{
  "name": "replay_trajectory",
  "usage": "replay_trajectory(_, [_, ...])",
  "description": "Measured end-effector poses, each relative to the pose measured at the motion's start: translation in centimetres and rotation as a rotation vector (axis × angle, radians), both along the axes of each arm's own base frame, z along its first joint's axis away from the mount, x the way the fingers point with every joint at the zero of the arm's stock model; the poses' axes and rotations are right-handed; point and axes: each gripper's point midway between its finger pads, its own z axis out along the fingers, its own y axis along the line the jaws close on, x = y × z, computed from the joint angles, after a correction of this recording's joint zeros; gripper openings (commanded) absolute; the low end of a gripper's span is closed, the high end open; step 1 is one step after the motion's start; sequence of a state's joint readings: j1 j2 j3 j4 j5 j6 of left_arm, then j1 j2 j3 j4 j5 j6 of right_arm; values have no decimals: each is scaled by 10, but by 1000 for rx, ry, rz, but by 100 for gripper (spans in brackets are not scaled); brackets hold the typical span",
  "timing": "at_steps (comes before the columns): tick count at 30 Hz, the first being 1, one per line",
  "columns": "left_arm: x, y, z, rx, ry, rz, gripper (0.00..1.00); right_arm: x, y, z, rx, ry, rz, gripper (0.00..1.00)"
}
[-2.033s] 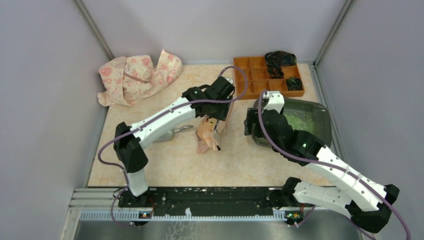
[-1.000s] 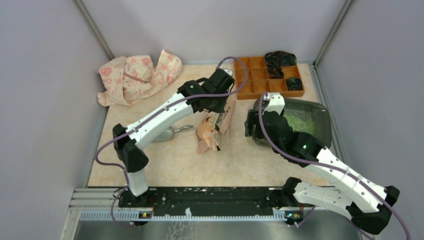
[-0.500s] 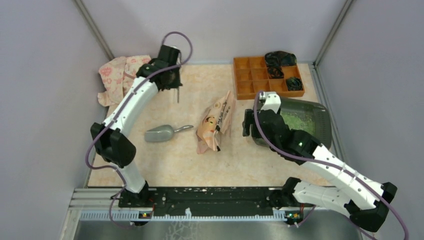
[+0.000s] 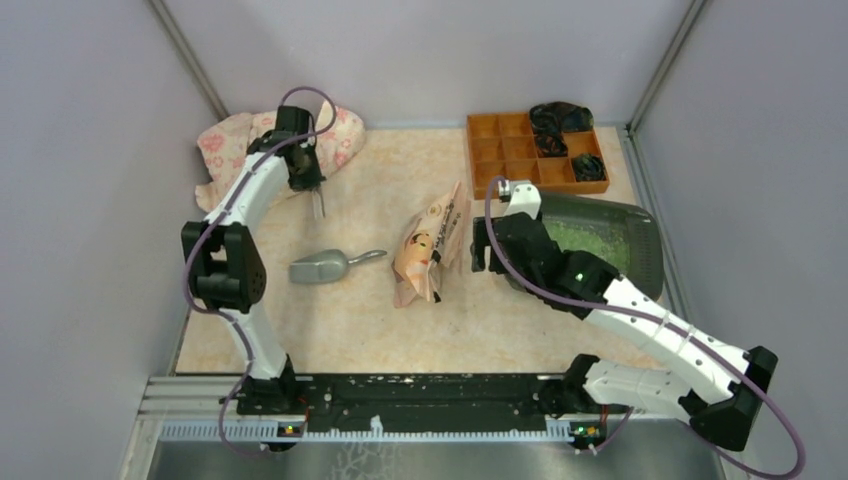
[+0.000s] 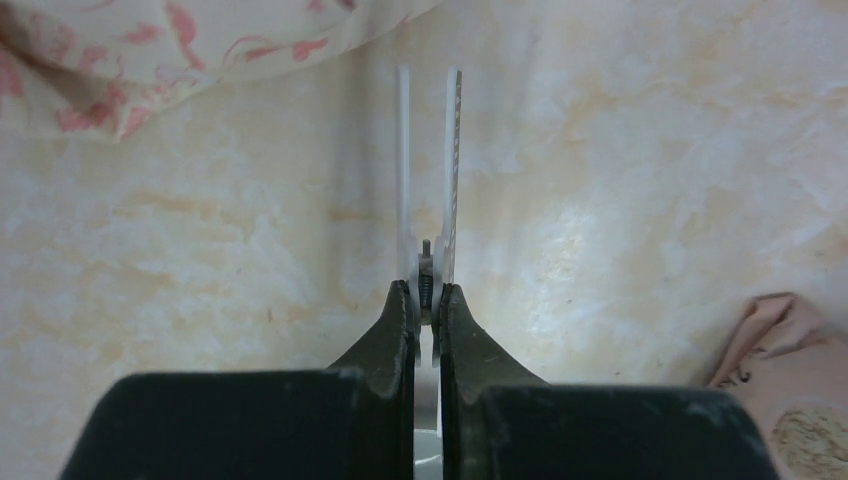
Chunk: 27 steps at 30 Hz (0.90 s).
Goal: Fill the litter box with clean litter
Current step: Place the clamp at the center of the board.
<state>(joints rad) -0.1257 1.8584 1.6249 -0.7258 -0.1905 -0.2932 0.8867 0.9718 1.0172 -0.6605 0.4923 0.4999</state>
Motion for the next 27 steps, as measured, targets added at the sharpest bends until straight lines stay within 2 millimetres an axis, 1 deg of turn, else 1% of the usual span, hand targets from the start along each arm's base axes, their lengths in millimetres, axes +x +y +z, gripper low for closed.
replay_trajectory(2, [10, -9, 3, -27, -10, -34, 0, 2, 4, -3, -6, 7, 5, 74])
replay_trajectory(7, [58, -47, 25, -105, -107, -137, 0, 3, 7, -11, -25, 27, 10, 74])
replay_trajectory(9, [70, -58, 24, -133, -122, -168, 0, 4, 6, -11, -25, 28, 6, 75])
replay_trajectory(10, [75, -62, 21, -146, -120, -183, 2, 5, 5, -11, -24, 28, 3, 75])
replay_trajectory(11, [80, -68, 16, -160, -116, -198, 6, 6, 4, -11, -25, 29, -2, 75])
replay_trajectory(12, [83, -73, 10, -170, -108, -209, 13, 7, 3, -12, -25, 30, -8, 75])
replay_trajectory(14, [88, -83, -9, -190, -78, -231, 27, 11, 0, -13, -21, 40, -21, 75])
replay_trajectory(15, [89, -85, -19, -196, -61, -237, 31, 14, -1, -14, -16, 46, -28, 75])
replay_trajectory(18, [87, -93, -48, -207, -6, -252, 34, 27, -4, -15, 19, 56, -50, 75])
replay_trajectory(19, [87, -95, -56, -210, 9, -256, 38, 30, -5, -16, 32, 59, -55, 75])
replay_trajectory(21, [86, -97, -69, -214, 34, -260, 50, 37, -5, -18, 60, 64, -57, 75])
replay_trajectory(22, [88, -99, -72, -215, 38, -264, 59, 41, -4, -20, 76, 66, -55, 75])
replay_trajectory(23, [89, -99, -74, -215, 37, -268, 66, 43, -3, -22, 88, 73, -50, 75])
replay_trajectory(25, [93, -101, -72, -215, 29, -277, 73, 48, 1, -30, 110, 91, -36, 75])
replay_trajectory(27, [97, -103, -65, -217, 10, -282, 77, 55, 5, -38, 143, 109, -16, 75])
